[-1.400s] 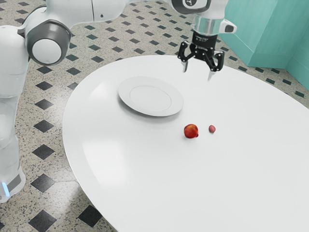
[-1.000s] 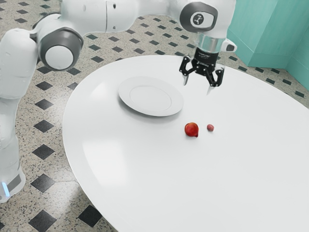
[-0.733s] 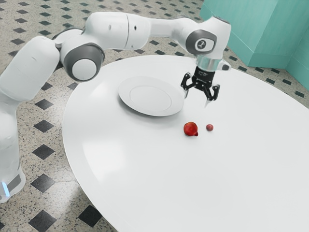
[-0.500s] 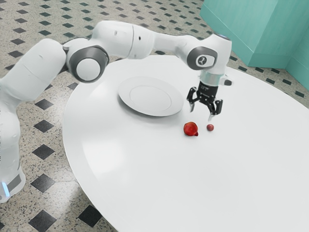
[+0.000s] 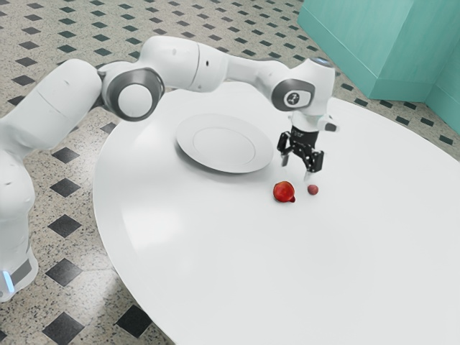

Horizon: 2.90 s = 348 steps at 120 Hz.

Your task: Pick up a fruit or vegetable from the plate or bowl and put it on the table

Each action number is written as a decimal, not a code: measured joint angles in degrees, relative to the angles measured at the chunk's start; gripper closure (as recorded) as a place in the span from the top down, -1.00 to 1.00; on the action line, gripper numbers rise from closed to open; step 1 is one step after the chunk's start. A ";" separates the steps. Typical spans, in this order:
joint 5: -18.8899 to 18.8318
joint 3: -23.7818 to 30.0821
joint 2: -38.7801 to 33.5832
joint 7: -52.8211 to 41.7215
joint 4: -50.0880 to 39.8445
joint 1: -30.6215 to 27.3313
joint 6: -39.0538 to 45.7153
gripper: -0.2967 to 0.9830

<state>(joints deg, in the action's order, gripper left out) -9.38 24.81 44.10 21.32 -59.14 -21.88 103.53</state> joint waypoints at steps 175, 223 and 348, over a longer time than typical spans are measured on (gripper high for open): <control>2.26 -4.53 -2.56 -9.54 -6.87 6.41 6.36 0.52; 3.99 -7.13 -11.61 -9.77 -18.59 6.55 8.19 0.52; 4.32 -7.50 -17.98 -6.57 -22.68 0.91 8.89 -0.02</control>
<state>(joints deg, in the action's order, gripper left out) -5.06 17.30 26.12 14.75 -81.81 -20.97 112.42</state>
